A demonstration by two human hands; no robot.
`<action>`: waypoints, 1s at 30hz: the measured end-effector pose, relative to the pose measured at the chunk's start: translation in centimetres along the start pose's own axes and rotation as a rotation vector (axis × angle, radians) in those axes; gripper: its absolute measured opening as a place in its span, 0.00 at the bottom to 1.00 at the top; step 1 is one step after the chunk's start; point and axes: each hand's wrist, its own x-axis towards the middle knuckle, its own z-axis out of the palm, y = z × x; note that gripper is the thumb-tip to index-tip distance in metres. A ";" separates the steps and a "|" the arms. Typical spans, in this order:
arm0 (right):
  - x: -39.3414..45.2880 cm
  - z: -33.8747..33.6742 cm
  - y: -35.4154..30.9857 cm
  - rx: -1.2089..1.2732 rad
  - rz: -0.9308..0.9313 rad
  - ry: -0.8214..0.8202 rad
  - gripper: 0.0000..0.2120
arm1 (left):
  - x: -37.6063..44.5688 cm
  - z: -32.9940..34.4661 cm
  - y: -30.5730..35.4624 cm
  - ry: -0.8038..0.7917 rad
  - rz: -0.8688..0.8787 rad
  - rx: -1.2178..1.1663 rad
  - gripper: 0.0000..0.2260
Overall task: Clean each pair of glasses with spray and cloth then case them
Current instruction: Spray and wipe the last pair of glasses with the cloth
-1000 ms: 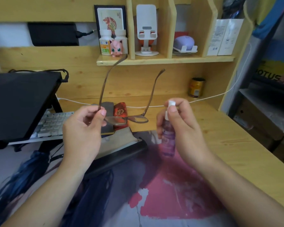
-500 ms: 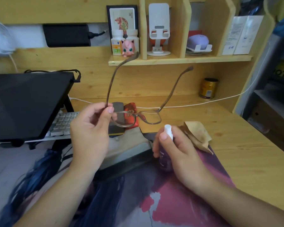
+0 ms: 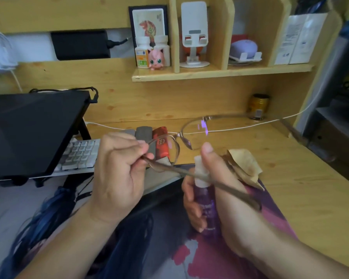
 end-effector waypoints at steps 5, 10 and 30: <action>0.1 0.6 -0.9 -0.145 -0.046 0.155 0.39 | -0.1 0.4 0.5 -0.035 0.090 0.040 0.03; 0.2 0.9 -1.1 -0.311 -0.105 0.250 0.44 | -0.1 0.5 0.7 -0.031 0.122 0.062 0.03; 0.7 -2.9 -2.9 -0.374 -0.063 0.522 0.40 | -0.2 0.3 0.4 0.020 0.004 0.060 0.07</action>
